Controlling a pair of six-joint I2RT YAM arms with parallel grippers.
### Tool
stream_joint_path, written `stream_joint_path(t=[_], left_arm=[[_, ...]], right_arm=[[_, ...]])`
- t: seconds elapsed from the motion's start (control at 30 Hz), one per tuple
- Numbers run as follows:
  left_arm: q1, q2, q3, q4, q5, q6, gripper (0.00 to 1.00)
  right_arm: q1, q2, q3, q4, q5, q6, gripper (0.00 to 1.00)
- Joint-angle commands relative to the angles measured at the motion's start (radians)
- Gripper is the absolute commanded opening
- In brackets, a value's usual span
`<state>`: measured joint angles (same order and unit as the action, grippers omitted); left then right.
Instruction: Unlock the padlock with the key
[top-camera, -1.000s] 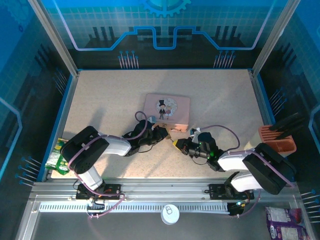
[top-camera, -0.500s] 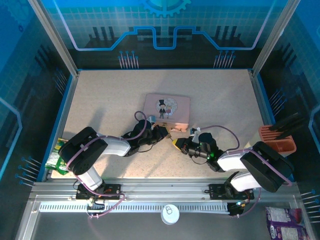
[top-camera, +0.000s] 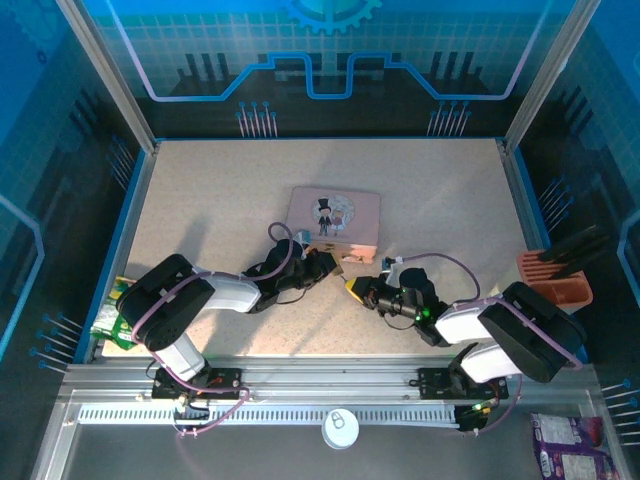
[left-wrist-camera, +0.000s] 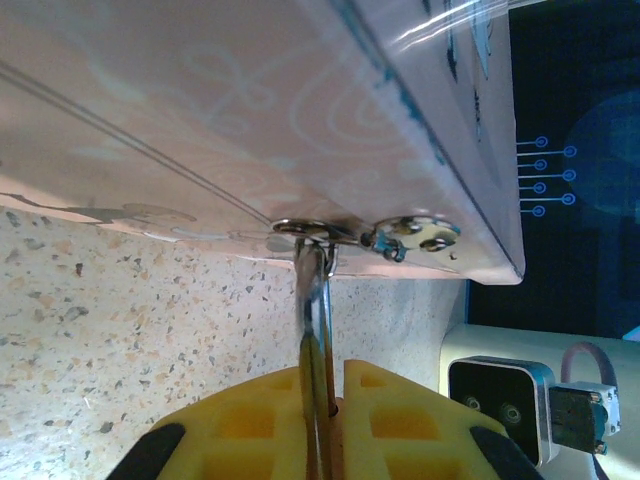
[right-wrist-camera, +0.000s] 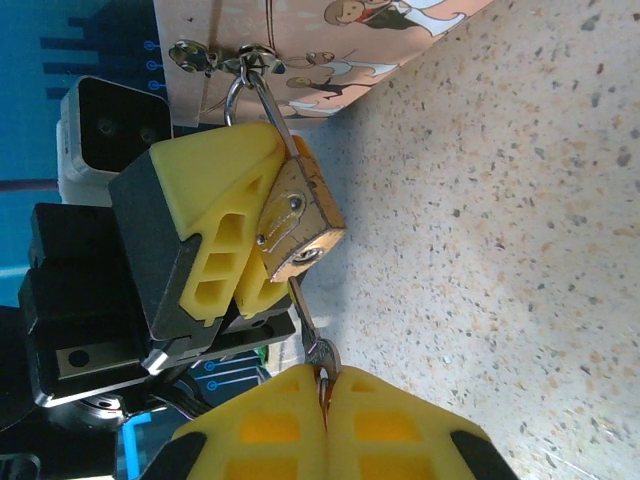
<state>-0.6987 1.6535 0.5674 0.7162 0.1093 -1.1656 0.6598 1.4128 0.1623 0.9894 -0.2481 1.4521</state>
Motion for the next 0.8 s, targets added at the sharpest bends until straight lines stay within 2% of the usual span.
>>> stream_joint_path(t=[0.0,0.77], left_arm=[[-0.012,-0.058,-0.003,0.126,0.005,-0.025,0.00],[-0.028,-0.067,-0.009,0.151,-0.005,-0.051,0.00]], right_arm=[[-0.010,0.022,-0.008,0.095,-0.016,0.031,0.00],[-0.011,0.031,-0.039,0.119,0.030,0.057,0.00]])
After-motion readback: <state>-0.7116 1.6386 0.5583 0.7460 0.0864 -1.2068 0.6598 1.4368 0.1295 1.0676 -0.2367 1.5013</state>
